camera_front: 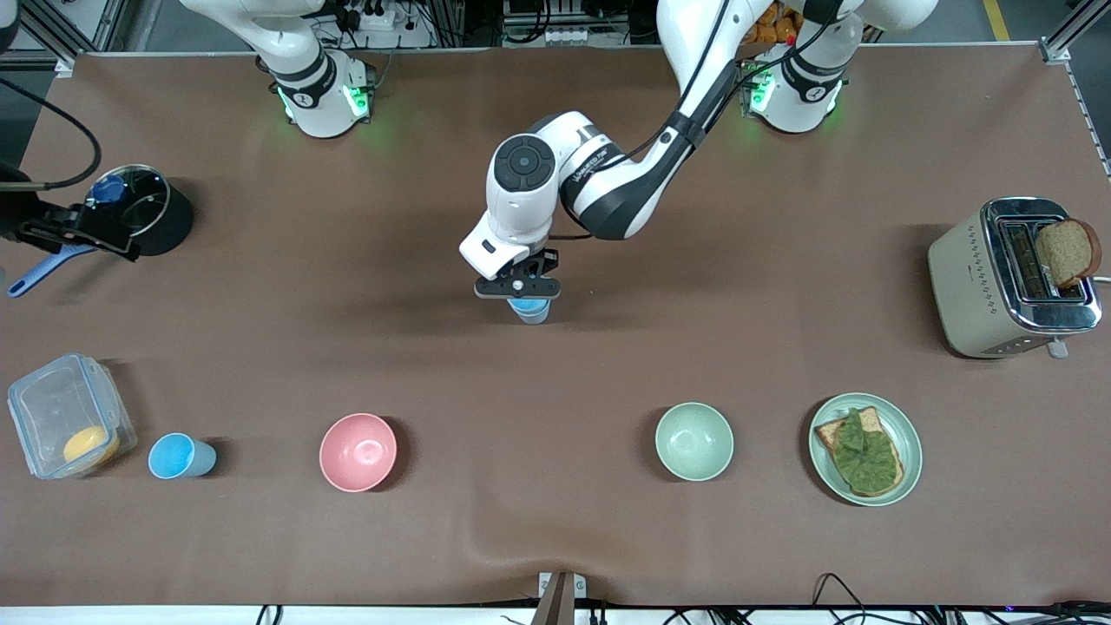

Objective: Stack blue cups with both arms

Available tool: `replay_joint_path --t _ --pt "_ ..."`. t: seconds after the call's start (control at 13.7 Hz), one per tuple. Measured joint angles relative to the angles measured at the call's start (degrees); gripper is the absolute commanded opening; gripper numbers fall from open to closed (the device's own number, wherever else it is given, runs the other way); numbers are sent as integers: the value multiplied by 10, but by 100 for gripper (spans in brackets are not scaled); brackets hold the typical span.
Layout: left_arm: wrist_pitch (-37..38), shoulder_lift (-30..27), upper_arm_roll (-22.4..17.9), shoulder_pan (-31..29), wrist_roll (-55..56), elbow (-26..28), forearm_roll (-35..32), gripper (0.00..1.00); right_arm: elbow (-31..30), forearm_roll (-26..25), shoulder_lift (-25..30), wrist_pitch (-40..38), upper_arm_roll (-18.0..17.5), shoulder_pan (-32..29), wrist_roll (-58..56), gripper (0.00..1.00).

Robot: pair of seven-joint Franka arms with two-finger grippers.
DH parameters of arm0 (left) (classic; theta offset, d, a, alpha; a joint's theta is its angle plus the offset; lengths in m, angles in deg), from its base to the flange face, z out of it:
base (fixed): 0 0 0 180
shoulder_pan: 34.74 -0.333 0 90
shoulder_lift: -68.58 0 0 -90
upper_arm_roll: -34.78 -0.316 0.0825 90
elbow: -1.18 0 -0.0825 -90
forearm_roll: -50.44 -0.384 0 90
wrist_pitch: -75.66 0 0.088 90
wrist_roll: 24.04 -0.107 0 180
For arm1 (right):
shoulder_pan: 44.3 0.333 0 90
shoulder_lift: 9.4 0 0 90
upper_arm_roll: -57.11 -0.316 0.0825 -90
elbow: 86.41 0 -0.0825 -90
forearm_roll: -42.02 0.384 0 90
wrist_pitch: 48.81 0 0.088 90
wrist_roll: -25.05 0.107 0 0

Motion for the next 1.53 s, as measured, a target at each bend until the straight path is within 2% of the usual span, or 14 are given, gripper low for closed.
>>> replay_joint_path --t 0.07,0.15,0.22,0.29,0.36,0.44,0.66,0.8,1.02,1.16,1.53 --pt "0 0 0 0 0 0 0 31 0 1 0 0 0 -2 1 100" --pt "0 0 0 0 0 -1 0 37 0 3 0 0 0 -2 2 100" --pt "0 0 0 0 0 -1 0 43 0 6 0 0 -1 -2 4 100" --pt "0 0 -1 0 0 -2 0 54 -1 6 -1 0 -3 -2 4 100" --pt "1 0 -3 -1 0 -5 0 67 -1 6 -1 0 -6 -2 5 100" --pt "4 -2 -7 -2 0 -9 0 100 -1 6 -1 0 -8 -1 5 100" --pt "17 -25 -13 -15 -2 -12 0 100 -2 4 0 4 -10 0 5 100" --pt "66 -56 -14 -33 -14 -12 -2 100 -4 3 0 12 -11 2 5 100" --pt "145 -127 -16 -95 -111 11 -6 100 -8 2 0 36 -12 2 -11 100" --pt "169 -194 -17 -152 -172 68 -16 100 -11 0 0 53 -10 1 -34 100" --pt "175 -382 -17 -286 -328 254 -37 100 -16 0 0 50 -6 -1 -39 100"
